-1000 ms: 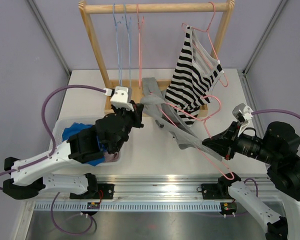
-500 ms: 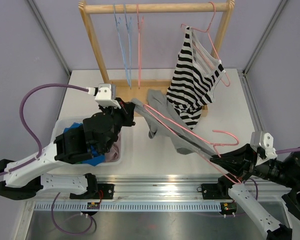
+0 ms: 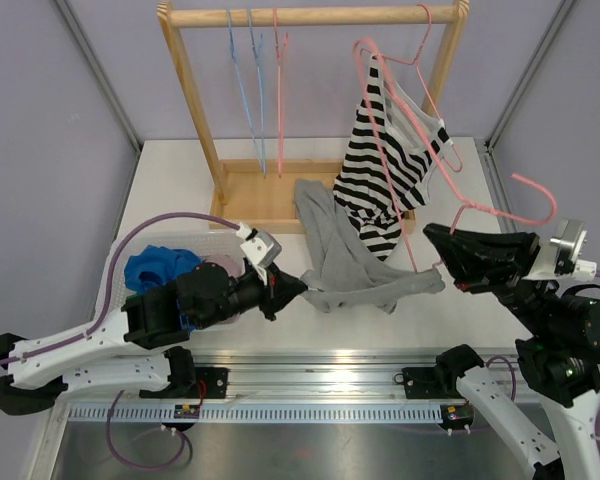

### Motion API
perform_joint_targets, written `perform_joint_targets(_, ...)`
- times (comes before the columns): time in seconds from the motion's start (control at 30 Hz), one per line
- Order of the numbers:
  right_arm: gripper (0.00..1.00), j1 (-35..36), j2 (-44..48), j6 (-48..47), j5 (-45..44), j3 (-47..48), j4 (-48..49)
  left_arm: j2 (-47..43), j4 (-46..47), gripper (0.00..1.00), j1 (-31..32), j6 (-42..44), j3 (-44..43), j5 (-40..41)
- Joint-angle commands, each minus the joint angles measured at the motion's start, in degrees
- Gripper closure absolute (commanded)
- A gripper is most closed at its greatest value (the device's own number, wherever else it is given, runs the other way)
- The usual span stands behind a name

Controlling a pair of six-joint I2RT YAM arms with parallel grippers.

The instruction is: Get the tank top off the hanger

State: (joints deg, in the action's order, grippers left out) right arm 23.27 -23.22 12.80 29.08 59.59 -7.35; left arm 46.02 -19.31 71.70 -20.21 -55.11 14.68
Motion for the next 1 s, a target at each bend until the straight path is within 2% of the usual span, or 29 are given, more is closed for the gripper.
perform_joint_targets(0.0,1.0,0.5,-5.1,5.8,-12.5,0.4,24.9,-2.5,4.3,1.0,-0.1,2.5,4.0,-14.4)
perform_joint_targets(0.17,1.0,0.5,-10.0,6.9,-24.3,-3.4,34.1,-3.7,-1.0,1.0,0.2,0.5,8.4,-10.5)
perform_joint_targets(0.27,1.0,0.5,-12.0,8.0,-25.0,-8.9,40.3,-3.1,-4.4,1.0,0.4,-1.1,9.1,-6.9)
perform_joint_targets(0.3,1.0,0.5,-12.8,8.6,-24.3,-9.2,38.7,-3.0,-5.7,1.0,0.5,-1.6,9.2,-5.9)
perform_joint_targets(0.37,1.0,0.4,-13.9,8.5,-22.1,-5.0,29.7,-3.2,-7.7,1.0,0.8,-2.8,9.0,-2.9)
perform_joint_targets(0.4,1.0,0.4,-15.1,8.5,-21.9,-2.8,18.1,-3.2,-8.9,1.0,0.9,-3.3,8.2,-1.8)
perform_joint_targets(0.47,1.0,0.3,-16.2,7.9,-21.4,2.1,8.6,-2.9,-11.7,1.0,1.0,-5.0,7.0,2.3)
perform_joint_targets(0.5,1.0,0.5,-16.8,7.7,-21.4,2.9,1.1,-2.5,-14.7,0.98,1.0,-5.5,5.9,3.5)
perform_joint_targets(0.53,1.0,0.4,-17.2,7.5,-22.0,3.2,-1.1,-1.7,-16.2,0.95,1.0,-6.8,5.4,4.8)
perform_joint_targets(0.63,1.0,0.4,-19.2,6.8,-24.3,3.7,-6.1,1.0,-20.7,0.8,1.3,-9.0,3.7,9.0)
perform_joint_targets(0.67,1.0,0.4,-20.4,6.5,-25.0,5.7,-7.5,1.8,-22.2,0.62,1.5,-9.3,3.3,10.0)
perform_joint_targets(0.73,1.0,0.4,-25.9,5.0,-26.4,9.4,-12.8,3.5,-23.6,0.42,2.7,-10.7,1.6,12.0)
perform_joint_targets(0.8,1.0,0.4,-32.1,3.6,-27.3,16.2,-17.1,4.2,-25.5,0.15,3.8,-11.6,0.5,15.5)
perform_joint_targets(0.9,1.0,0.5,-39.8,2.1,-30.7,25.7,-21.1,4.3,-27.5,0.01,5.7,-12.1,-1.5,17.8)
perform_joint_targets(0.97,1.0,0.6,-44.1,1.2,-33.3,34.4,-23.8,3.9,-29.0,0.01,7.0,-13.1,-2.5,20.4)
